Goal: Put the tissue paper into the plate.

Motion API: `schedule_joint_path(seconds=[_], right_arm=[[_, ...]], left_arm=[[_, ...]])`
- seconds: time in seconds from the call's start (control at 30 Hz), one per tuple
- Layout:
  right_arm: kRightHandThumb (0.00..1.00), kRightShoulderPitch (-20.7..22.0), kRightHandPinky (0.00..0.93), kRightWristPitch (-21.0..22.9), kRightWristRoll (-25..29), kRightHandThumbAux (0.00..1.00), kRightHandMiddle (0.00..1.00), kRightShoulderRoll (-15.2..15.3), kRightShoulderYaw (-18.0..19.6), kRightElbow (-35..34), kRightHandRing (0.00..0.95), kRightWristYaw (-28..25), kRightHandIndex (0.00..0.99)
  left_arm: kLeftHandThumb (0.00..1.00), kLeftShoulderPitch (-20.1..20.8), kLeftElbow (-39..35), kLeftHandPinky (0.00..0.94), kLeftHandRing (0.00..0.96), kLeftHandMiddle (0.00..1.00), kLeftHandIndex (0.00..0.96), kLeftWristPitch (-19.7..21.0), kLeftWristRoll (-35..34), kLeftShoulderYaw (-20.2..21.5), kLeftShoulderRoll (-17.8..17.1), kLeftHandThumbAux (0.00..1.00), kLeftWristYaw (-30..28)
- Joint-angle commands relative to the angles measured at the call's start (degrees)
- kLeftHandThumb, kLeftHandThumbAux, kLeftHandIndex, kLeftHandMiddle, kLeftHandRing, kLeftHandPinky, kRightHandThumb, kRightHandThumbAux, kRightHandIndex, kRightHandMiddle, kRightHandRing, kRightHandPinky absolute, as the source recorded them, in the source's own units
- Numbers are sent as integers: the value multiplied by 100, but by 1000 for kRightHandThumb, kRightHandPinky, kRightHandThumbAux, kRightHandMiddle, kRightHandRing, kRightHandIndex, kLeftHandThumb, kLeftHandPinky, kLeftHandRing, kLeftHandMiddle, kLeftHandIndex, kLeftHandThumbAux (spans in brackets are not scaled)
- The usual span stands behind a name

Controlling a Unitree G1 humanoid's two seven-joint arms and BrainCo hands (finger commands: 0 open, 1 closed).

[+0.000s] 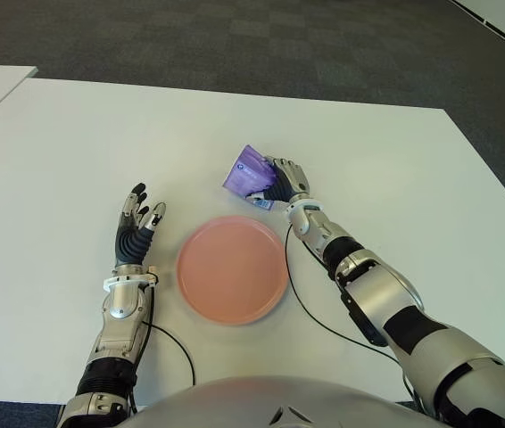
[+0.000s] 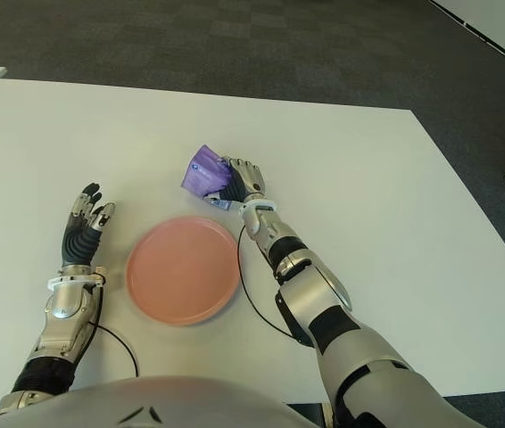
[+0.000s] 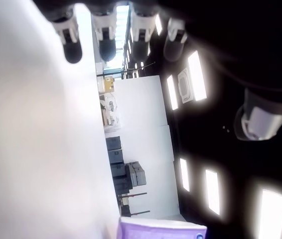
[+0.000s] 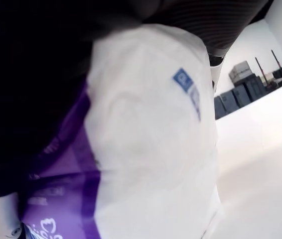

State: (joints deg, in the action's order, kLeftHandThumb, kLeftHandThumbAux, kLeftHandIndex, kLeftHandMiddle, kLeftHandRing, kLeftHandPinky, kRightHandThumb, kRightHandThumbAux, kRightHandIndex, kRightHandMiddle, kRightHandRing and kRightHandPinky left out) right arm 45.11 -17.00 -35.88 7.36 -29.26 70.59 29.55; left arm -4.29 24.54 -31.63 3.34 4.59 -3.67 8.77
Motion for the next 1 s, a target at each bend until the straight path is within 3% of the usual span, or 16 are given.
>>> schedule_joint_path(seconds=[0.03, 0.07, 0.13, 0.27, 0.53, 0.83, 0.9, 1.0], right_arm=[[957, -501, 811, 34, -9, 657, 509, -112, -44, 239, 529, -205, 388], [957, -504, 814, 31, -13, 657, 509, -115, -44, 241, 530, -196, 388], [899, -509, 833, 26, -22, 667, 529, -121, -42, 244, 728, -178, 399], [867, -512, 846, 9, -28, 673, 540, -130, -35, 250, 843, -156, 406], [861, -511, 846, -68, 7, 673, 543, -91, 31, 246, 873, -13, 412], [859, 105, 826, -203, 221, 674, 541, 305, 407, -19, 858, -33, 407], [859, 213, 781, -274, 279, 675, 540, 417, 518, -194, 855, -9, 406], [858, 173, 749, -169, 343, 676, 537, 656, 738, -1360, 849, -118, 403]], left_arm=[[0, -301, 319, 0, 0, 0, 0, 74, 23, -56, 60, 444, -97], [0, -297, 322, 0, 0, 0, 0, 74, 17, -54, 60, 443, -100], [0, -290, 323, 0, 0, 0, 0, 77, 5, -52, 60, 443, -106], [0, -271, 333, 0, 0, 0, 0, 83, -6, -44, 53, 442, -117], [0, -244, 346, 0, 0, 0, 0, 55, 3, -45, 34, 443, -137], [0, -234, 343, 0, 0, 0, 0, 45, -17, -43, 31, 440, -144], [0, -238, 336, 0, 0, 0, 0, 48, -23, -48, 28, 441, -145], [0, -250, 315, 0, 0, 0, 0, 58, -28, -55, 18, 443, -152]])
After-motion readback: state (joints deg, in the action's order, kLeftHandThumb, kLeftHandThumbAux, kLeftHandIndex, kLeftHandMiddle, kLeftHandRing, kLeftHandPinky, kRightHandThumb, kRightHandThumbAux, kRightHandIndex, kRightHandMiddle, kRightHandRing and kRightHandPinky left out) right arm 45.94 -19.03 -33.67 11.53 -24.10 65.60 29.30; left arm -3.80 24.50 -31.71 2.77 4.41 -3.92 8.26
